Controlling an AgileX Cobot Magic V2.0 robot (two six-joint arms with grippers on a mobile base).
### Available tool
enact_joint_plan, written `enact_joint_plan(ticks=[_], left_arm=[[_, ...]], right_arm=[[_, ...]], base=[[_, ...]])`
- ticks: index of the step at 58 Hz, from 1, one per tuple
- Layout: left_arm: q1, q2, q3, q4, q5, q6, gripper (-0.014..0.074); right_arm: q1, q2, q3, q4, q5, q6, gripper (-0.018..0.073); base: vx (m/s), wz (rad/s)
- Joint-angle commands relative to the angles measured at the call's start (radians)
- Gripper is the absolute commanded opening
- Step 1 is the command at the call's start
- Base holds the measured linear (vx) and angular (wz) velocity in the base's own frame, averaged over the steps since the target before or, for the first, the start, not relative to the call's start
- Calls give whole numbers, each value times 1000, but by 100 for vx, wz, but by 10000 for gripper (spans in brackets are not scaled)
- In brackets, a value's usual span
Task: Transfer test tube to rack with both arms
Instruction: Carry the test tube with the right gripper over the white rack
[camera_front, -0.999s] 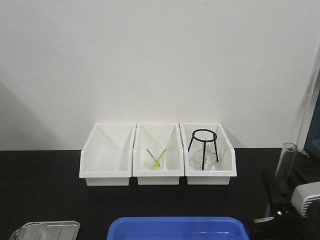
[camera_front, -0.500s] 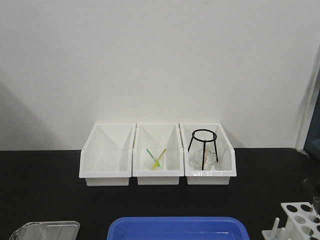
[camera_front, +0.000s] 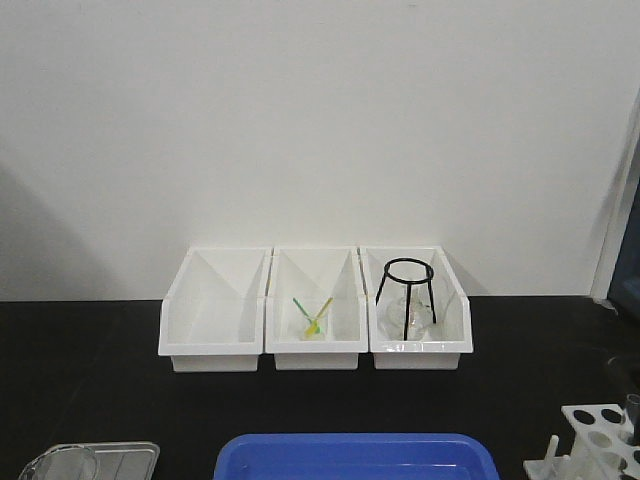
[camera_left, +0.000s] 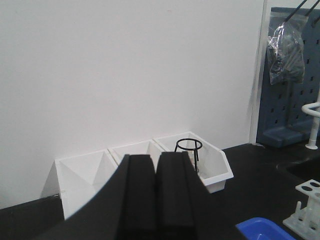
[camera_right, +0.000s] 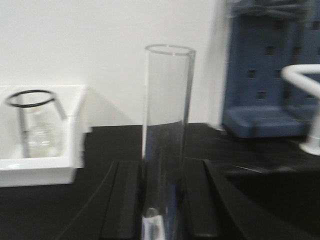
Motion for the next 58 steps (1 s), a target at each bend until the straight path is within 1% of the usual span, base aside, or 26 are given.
enact_joint_plan(ticks=[1,4,9,14,18,21,24,27,31,34,39,45,53,58], left_arm=[[-4,1,-25,18,-56,0,-6],[-4,1,-25,18,-56,0,-6],[-4,1,-25,20,-56,0,-6],[-4,1,-25,21,-55,1,-6],[-4,1,-25,43,-54,1,-6],[-4,1,-25,54,-54,1,-6],[-4,1,-25,65,-52,1,-6],[-4,1,-25,66,-50,1,-6],[-4,1,-25,66,-49,1,-6],[-4,1,-25,66,-49,1,-6],[-4,1,-25,66,-49,1,-6],[-4,1,-25,66,-50,1,-6],[-4,1,-25,65,-50,1,-6],[-4,1,-25,64,-50,1,-6]], right_arm=[[-4,-18,-27,-167,-168,141,-11],[-5,-18,-27,-239,-225,187,-11],[-5,-18,-27,-267,-274,187,-11],[-5,-18,-27,-246,-267,180,-11],[-5,-20,-27,-241,-256,166,-11],[-7,-29,-26,-237,-242,138,-11],[-14,-41,-9,-211,-242,97,-11],[-36,-61,29,-165,-264,63,-11],[-78,-82,87,-109,-317,54,-11],[-109,-84,122,-99,-365,60,-11],[-144,-84,149,-136,-411,91,-11],[-144,-84,134,-195,-436,101,-11],[-144,-68,96,-262,-434,151,-11],[-144,-38,79,-309,-428,163,-11]], base=[[0,0],[0,0],[0,0],[0,0],[0,0],[0,0],[0,0],[0,0],[0,0],[0,0],[0,0],[0,0],[0,0],[0,0]])
